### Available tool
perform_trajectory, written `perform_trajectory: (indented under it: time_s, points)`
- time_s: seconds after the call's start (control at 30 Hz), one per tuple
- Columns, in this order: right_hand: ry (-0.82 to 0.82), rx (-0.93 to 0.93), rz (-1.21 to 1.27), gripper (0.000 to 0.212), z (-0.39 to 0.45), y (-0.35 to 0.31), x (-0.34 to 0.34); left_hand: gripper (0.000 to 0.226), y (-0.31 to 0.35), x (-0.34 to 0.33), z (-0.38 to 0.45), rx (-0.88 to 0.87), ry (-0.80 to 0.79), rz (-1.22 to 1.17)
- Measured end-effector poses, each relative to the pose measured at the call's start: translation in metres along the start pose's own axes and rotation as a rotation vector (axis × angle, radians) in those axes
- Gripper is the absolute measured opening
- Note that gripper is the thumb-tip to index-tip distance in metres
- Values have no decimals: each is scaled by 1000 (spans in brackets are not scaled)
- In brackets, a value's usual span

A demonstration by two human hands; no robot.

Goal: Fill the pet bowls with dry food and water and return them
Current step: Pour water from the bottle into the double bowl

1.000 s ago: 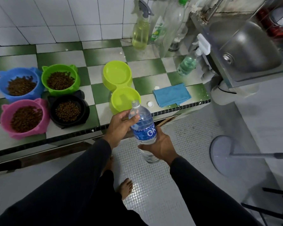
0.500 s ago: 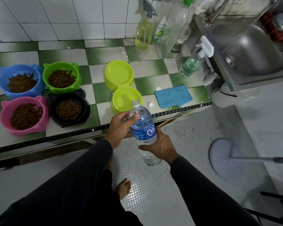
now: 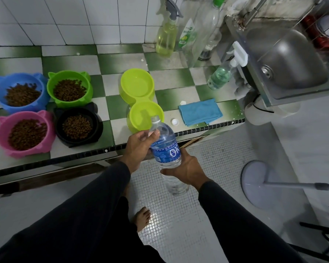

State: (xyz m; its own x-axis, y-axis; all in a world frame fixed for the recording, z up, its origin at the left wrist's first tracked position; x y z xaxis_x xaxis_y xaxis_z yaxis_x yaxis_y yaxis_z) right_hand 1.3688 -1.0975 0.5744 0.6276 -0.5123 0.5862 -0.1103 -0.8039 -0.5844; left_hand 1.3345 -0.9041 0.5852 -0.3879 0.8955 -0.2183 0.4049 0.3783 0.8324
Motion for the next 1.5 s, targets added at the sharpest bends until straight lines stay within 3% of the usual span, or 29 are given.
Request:
perform_trajectory:
  time_s: [0.77, 1.03, 1.5]
  points:
    - [-49, 20, -77, 83, -8, -12, 16, 44, 1, -2, -5, 51, 51, -17]
    - [-59, 47, -123, 91, -11, -19, 23, 61, 2, -4, -6, 51, 40, -49]
    - [-73, 22, -186, 97, -16, -25, 34, 52, -2, -7, -2, 41, 18, -99]
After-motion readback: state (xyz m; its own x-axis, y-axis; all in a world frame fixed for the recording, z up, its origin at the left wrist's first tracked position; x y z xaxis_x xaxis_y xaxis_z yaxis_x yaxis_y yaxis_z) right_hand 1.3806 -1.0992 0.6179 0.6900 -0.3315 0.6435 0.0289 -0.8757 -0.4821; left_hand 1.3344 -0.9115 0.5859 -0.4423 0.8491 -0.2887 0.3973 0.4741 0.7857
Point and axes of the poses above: each hand's wrist, its own z-axis towards the middle knuckle, its own x-axis out of the back of the hand, y = z × x, the point moved 7 cm from there along z, towards the middle knuckle, and after that the axes turned 4 degrees about z, right-handed, at the moved point
